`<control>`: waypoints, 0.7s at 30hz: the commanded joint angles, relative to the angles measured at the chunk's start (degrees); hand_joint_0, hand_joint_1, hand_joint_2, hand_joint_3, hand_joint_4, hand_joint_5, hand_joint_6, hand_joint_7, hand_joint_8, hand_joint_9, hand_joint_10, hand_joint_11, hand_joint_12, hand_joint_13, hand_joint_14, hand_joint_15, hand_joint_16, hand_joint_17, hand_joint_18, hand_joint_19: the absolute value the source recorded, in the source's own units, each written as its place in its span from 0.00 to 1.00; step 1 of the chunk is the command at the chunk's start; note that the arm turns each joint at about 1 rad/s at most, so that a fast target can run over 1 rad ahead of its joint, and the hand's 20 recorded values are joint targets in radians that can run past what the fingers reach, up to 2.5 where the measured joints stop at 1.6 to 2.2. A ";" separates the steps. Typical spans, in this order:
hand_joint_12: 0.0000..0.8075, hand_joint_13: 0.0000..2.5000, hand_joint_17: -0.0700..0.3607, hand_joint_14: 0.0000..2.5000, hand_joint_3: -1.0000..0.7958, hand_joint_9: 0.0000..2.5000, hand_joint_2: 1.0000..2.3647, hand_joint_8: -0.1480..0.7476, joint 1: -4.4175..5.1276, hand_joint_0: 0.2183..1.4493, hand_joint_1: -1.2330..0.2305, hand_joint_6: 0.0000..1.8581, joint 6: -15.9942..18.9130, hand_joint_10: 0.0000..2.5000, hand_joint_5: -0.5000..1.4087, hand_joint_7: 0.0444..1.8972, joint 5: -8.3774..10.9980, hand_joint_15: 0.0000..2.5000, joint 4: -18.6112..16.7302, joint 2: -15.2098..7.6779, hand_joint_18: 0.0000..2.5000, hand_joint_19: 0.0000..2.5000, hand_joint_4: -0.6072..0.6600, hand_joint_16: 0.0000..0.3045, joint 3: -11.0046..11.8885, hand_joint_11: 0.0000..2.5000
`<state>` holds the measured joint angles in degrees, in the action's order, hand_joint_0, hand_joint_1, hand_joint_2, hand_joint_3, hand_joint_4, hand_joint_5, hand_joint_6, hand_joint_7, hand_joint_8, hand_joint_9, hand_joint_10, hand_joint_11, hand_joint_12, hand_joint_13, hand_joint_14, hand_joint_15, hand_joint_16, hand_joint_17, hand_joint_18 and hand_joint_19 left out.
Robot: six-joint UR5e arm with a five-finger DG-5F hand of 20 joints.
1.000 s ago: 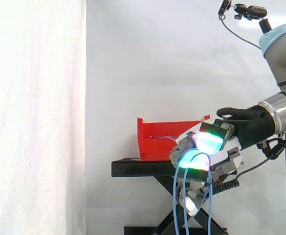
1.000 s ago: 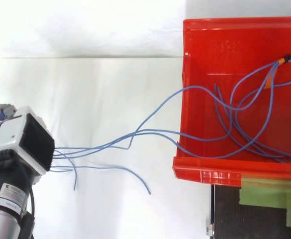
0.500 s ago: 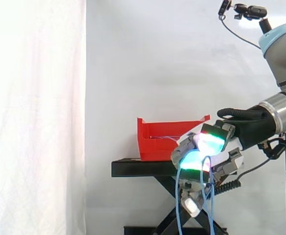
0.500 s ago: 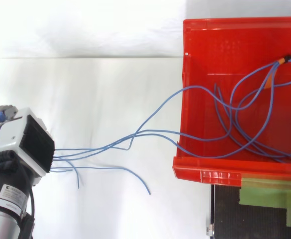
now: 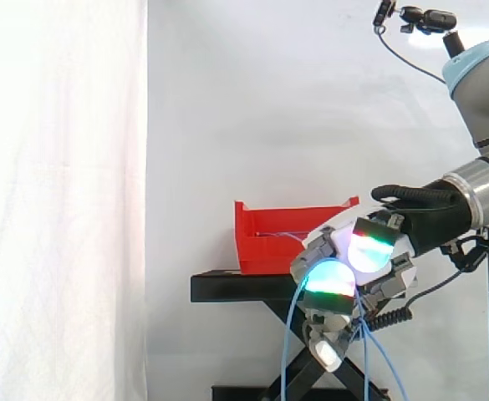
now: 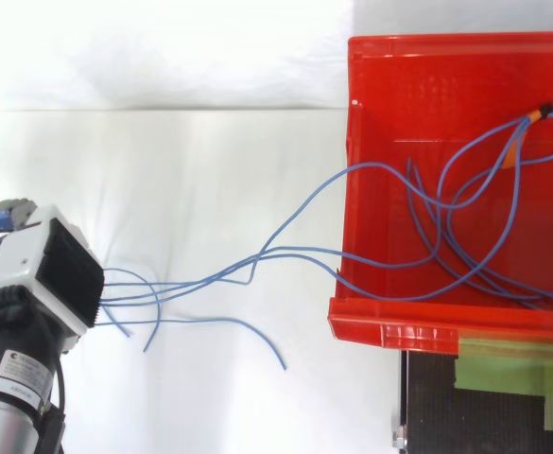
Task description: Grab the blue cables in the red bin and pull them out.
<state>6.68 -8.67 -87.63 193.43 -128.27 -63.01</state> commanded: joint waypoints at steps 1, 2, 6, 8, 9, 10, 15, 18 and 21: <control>0.46 0.28 0.42 0.01 0.00 0.35 0.00 0.47 0.00 0.39 0.18 0.56 0.02 0.01 0.50 0.18 0.00 0.23 0.02 0.04 0.21 0.16 0.65 0.16 -0.01 0.48; 0.46 0.28 0.42 0.01 0.00 0.35 0.00 0.48 0.00 0.39 0.19 0.56 0.02 0.01 0.51 0.18 0.00 0.23 0.02 -0.05 0.21 0.16 0.66 0.16 -0.01 0.48; 0.46 0.28 0.43 0.01 0.00 0.36 0.00 0.48 0.00 0.38 0.24 0.42 -0.07 0.01 0.57 0.23 0.00 0.22 -0.07 -0.05 0.21 0.16 0.65 0.17 -0.01 0.48; 0.47 0.28 0.43 0.01 0.00 0.36 0.00 0.48 0.09 0.37 0.26 0.38 -0.07 0.01 0.59 0.25 0.00 0.23 -0.07 -0.05 0.21 0.16 0.65 0.17 -0.01 0.48; 0.47 0.28 0.43 0.01 0.00 0.36 0.00 0.48 0.00 0.37 0.27 0.36 -0.07 0.01 0.60 0.26 0.00 0.22 -0.07 -0.05 0.21 0.17 0.64 0.17 -0.01 0.48; 0.47 0.28 0.43 0.01 0.00 0.36 0.00 0.49 0.00 0.37 0.28 0.34 -0.07 0.01 0.60 0.27 0.00 0.22 -0.07 -0.05 0.21 0.17 0.64 0.17 -0.01 0.48; 0.47 0.28 0.44 0.01 0.00 0.36 0.00 0.49 0.00 0.35 0.31 0.28 -0.07 0.01 0.63 0.30 0.00 0.23 0.02 -0.05 0.21 0.16 0.64 0.17 -0.01 0.47; 0.47 0.28 0.44 0.01 0.00 0.37 0.00 0.48 0.00 0.36 0.31 0.25 -0.07 0.01 0.66 0.32 0.00 0.22 0.02 -0.05 0.21 0.17 0.63 0.17 -0.01 0.47; 0.46 0.28 0.43 0.01 0.00 0.37 0.00 0.48 0.00 0.37 0.30 0.28 -0.07 0.01 0.67 0.32 0.00 0.23 0.02 -0.05 0.20 0.17 0.62 0.17 -0.01 0.48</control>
<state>6.69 -8.74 -87.63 193.44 -128.31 -63.02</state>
